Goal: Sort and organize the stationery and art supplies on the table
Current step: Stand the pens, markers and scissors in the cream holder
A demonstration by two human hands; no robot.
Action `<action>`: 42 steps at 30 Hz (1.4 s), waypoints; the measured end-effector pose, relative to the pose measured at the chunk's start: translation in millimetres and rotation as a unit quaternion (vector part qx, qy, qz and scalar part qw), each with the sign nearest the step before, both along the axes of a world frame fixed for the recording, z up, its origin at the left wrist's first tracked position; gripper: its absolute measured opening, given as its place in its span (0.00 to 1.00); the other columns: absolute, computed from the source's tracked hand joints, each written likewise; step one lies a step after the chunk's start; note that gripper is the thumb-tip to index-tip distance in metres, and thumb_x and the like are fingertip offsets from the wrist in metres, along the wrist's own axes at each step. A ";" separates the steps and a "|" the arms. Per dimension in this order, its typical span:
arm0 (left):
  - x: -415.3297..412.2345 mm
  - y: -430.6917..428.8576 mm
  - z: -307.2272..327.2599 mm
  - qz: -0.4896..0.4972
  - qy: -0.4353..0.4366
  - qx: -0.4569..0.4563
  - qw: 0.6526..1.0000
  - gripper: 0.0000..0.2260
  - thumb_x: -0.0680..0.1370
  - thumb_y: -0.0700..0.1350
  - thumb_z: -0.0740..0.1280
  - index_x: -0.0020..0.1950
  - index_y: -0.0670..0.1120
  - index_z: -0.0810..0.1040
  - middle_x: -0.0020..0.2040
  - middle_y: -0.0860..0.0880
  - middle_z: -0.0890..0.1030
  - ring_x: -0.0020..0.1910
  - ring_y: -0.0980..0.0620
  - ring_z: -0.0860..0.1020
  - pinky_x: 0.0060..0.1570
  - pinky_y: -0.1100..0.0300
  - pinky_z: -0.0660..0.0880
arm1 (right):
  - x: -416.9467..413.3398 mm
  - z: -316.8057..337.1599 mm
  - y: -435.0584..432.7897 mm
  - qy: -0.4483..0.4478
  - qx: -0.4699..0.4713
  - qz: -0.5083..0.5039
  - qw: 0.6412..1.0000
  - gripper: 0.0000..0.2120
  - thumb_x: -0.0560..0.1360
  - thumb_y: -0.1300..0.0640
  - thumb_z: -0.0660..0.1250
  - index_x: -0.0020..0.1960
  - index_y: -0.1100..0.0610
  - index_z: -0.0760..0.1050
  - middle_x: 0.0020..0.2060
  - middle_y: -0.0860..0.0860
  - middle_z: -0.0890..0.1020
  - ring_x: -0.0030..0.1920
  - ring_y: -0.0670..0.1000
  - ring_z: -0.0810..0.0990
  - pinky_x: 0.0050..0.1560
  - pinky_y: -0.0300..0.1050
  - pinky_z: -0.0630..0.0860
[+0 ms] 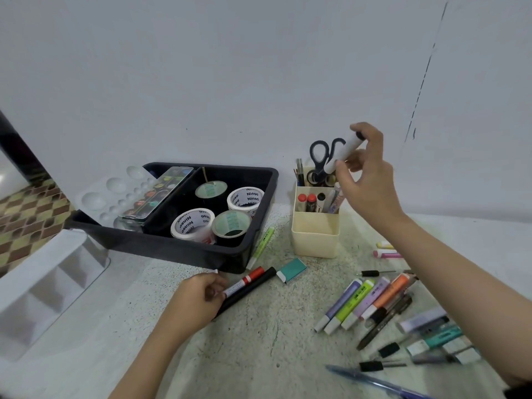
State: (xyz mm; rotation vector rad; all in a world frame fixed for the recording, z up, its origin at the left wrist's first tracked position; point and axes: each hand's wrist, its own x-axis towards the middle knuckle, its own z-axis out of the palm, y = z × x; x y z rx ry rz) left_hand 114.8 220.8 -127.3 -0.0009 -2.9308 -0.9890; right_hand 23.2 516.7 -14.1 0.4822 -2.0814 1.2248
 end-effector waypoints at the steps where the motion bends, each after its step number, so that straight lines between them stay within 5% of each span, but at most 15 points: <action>1: 0.4 0.3 0.6 -0.002 -0.005 -0.010 1.000 0.11 0.72 0.38 0.70 0.45 0.55 0.79 0.40 0.58 0.80 0.41 0.61 0.78 0.38 0.74 0.69 | -3.8 -1.6 1.8 -0.012 0.023 -0.006 1.000 0.21 0.77 0.62 0.62 0.66 0.50 0.60 0.38 0.45 0.79 0.38 0.40 0.78 0.39 0.31 0.73; 4: 1.1 1.3 1.5 -0.012 0.002 -0.032 0.999 0.10 0.74 0.38 0.68 0.45 0.54 0.78 0.41 0.59 0.78 0.40 0.62 0.76 0.37 0.76 0.67 | -11.2 -9.2 5.8 -0.048 0.137 -0.024 0.989 0.21 0.77 0.60 0.62 0.67 0.49 0.62 0.38 0.50 0.81 0.37 0.50 0.80 0.39 0.47 0.77; 9: 5.4 9.1 -2.6 -0.029 0.061 -0.026 0.997 0.12 0.75 0.34 0.65 0.45 0.53 0.74 0.43 0.56 0.74 0.43 0.61 0.73 0.41 0.74 0.66 | -27.1 -19.1 9.4 -0.033 0.258 -0.066 0.963 0.12 0.75 0.60 0.64 0.57 0.54 0.78 0.43 0.51 0.82 0.45 0.53 0.79 0.47 0.47 0.73; 14: 12.2 27.5 5.0 -0.061 0.073 0.017 0.995 0.14 0.79 0.36 0.60 0.48 0.56 0.74 0.43 0.60 0.77 0.45 0.62 0.74 0.42 0.70 0.68 | -36.0 -27.7 13.3 -0.073 0.343 -0.112 0.930 0.13 0.76 0.59 0.62 0.57 0.52 0.81 0.59 0.55 0.78 0.60 0.58 0.73 0.58 0.53 0.64; 20: 10.9 54.3 35.7 -0.061 0.068 0.094 0.991 0.12 0.81 0.41 0.56 0.47 0.55 0.76 0.30 0.56 0.74 0.27 0.61 0.70 0.27 0.68 0.63 | -30.0 -23.9 16.3 -0.142 0.326 -0.076 0.932 0.26 0.70 0.52 0.50 0.62 0.49 0.78 0.66 0.53 0.73 0.66 0.55 0.68 0.64 0.52 0.61; 26: -9.0 72.4 84.9 -0.053 0.033 0.199 0.978 0.09 0.80 0.43 0.61 0.43 0.46 0.78 0.27 0.54 0.71 0.23 0.60 0.64 0.23 0.67 0.62 | -18.6 -23.2 20.6 -0.073 0.273 -0.053 0.958 0.21 0.72 0.57 0.54 0.59 0.54 0.79 0.50 0.50 0.83 0.53 0.52 0.77 0.56 0.50 0.68; 30: -31.6 78.1 113.2 -0.038 0.017 0.284 0.958 0.08 0.76 0.34 0.61 0.42 0.43 0.76 0.26 0.53 0.71 0.22 0.57 0.64 0.21 0.66 0.61 | -13.1 -22.9 22.5 -0.069 0.251 -0.040 0.965 0.20 0.73 0.57 0.56 0.62 0.54 0.77 0.49 0.48 0.83 0.51 0.52 0.79 0.57 0.53 0.71; 35: -61.3 94.5 133.8 -0.005 0.120 0.258 0.959 0.05 0.74 0.36 0.67 0.44 0.46 0.77 0.36 0.50 0.77 0.27 0.58 0.71 0.31 0.60 0.72 | -9.5 -24.9 27.1 -0.091 0.250 -0.028 0.964 0.19 0.75 0.58 0.57 0.65 0.53 0.73 0.54 0.48 0.82 0.54 0.53 0.78 0.61 0.52 0.69; 38: -76.0 104.5 135.1 0.017 0.185 0.240 0.953 0.06 0.73 0.36 0.69 0.45 0.47 0.77 0.36 0.52 0.77 0.27 0.64 0.72 0.28 0.71 0.70 | -8.3 -27.3 28.2 -0.090 0.251 -0.029 0.963 0.18 0.77 0.63 0.59 0.65 0.54 0.73 0.54 0.49 0.81 0.55 0.52 0.77 0.59 0.48 0.67; 42: -92.1 114.4 132.3 0.015 0.235 0.226 0.945 0.08 0.73 0.35 0.68 0.47 0.47 0.77 0.34 0.53 0.75 0.28 0.63 0.70 0.31 0.72 0.69 | -8.8 -29.0 27.6 -0.083 0.248 -0.027 0.965 0.17 0.77 0.64 0.60 0.65 0.55 0.73 0.53 0.50 0.81 0.55 0.52 0.77 0.56 0.43 0.65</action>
